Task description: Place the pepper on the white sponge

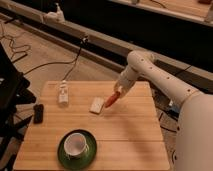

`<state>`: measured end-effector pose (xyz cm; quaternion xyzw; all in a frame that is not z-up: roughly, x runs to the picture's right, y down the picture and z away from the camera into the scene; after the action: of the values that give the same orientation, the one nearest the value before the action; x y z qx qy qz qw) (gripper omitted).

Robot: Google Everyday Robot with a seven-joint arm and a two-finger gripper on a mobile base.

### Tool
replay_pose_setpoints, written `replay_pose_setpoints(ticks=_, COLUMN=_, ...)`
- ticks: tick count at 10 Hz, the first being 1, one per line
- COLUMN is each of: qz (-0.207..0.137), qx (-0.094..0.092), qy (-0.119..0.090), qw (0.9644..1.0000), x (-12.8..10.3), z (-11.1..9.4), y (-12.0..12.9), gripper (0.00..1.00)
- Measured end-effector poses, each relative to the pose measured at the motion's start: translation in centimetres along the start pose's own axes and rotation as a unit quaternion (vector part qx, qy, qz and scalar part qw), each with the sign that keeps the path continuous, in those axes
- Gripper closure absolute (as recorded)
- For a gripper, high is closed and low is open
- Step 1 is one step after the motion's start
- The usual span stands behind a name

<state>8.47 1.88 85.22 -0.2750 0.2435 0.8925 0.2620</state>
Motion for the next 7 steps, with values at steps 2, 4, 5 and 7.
replay_pose_setpoints(ticks=2, qz=0.011, qx=-0.019, qy=0.018, qw=0.9996, x=0.7, z=1.1, y=2.4, gripper=1.00)
replay_pose_setpoints(ticks=4, qz=0.032, qx=-0.039, qy=0.043, qw=0.9978, x=1.2, z=2.7, y=4.5, gripper=1.00)
replay_pose_setpoints(ticks=5, qz=0.039, qx=-0.045, qy=0.052, qw=0.9969, x=1.3, z=3.3, y=5.2, gripper=1.00)
replay_pose_setpoints(ticks=7, qz=0.056, qx=-0.051, qy=0.073, qw=0.9944, x=1.4, z=5.1, y=5.9, gripper=0.99)
